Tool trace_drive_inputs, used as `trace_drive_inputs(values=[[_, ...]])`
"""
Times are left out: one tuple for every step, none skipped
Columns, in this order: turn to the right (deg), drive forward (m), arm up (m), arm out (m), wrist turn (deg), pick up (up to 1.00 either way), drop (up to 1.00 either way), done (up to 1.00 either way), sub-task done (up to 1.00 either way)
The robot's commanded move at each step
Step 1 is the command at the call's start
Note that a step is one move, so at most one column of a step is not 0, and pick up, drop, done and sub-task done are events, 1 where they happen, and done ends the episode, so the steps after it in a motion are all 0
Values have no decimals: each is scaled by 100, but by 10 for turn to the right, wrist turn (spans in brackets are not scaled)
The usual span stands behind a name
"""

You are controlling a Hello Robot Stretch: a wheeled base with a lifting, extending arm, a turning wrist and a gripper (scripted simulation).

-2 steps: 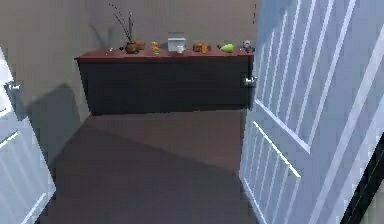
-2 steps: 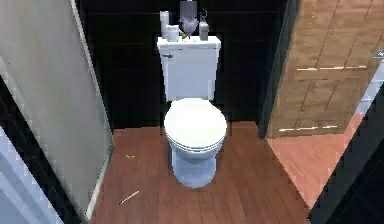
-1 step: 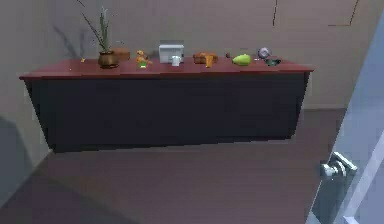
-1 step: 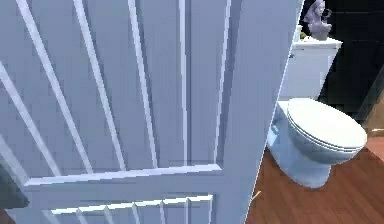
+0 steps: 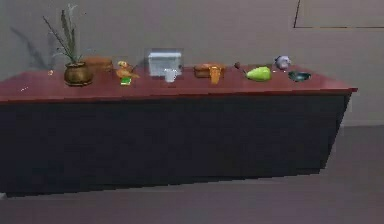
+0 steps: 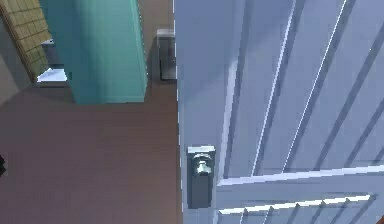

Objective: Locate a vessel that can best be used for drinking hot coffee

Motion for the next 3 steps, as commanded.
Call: trace_drive_inputs(values=[[-150, 0, 0, 0, 0, 0, 0, 0, 0], [0, 95, 0, 0, 0, 0, 0, 0, 0], [180, 0, 0, 0, 0, 0, 0, 0, 0]])
